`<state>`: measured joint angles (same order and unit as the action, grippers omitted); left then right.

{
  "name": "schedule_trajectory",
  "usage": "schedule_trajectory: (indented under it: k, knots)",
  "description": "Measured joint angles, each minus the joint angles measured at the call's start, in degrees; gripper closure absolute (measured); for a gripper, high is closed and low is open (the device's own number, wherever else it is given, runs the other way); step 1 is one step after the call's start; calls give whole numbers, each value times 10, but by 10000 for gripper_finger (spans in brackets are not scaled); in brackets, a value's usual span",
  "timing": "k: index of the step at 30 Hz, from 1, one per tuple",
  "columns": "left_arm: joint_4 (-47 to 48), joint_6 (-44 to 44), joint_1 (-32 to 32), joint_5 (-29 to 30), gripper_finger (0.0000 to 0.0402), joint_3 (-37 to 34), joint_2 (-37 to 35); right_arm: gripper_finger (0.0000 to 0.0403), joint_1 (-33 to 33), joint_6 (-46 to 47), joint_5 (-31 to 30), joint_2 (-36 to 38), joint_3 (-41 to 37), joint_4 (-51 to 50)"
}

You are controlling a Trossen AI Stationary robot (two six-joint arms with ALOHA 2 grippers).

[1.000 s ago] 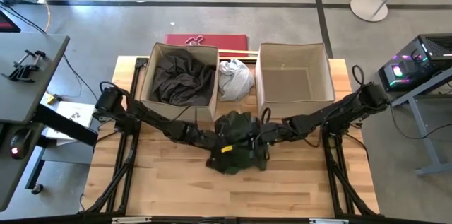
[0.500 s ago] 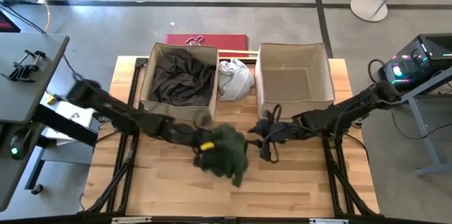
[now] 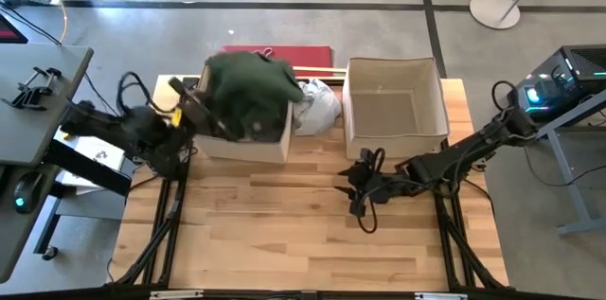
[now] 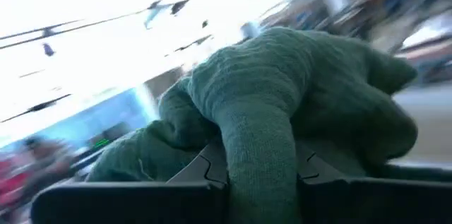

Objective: Sort clothes
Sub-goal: Put the green shirt into the left laundry organizer

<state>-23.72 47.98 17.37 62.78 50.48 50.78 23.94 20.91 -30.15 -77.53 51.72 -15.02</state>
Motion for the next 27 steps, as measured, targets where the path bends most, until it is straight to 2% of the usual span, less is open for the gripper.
schedule_trajectory:
  k: [1, 3, 9, 15, 17, 23, 27]
  knots:
    - [11, 1, -14, 10, 362, 0, -5, 231, 0, 0, 0, -2, 0, 1]
    - [67, -52, -46, 8, 362, 0, -12, 231, 0, 0, -1, -3, 0, 0]
    - [356, -382, -155, -100, 362, -1, -17, 231, 0, 1, -2, -5, 0, 0]
    - [587, -655, -273, -119, 356, -1, -16, 231, 0, 9, -2, -5, 0, 0]
    - [627, -679, -313, -136, 344, -7, -16, 231, 0, 14, -2, -5, 0, 0]
    - [660, -675, -418, -171, 281, -69, -30, 231, 8, 33, -1, -5, 0, -1]
    - [708, -694, -484, -157, 234, -91, -30, 231, 21, 43, -1, -5, 0, -2]
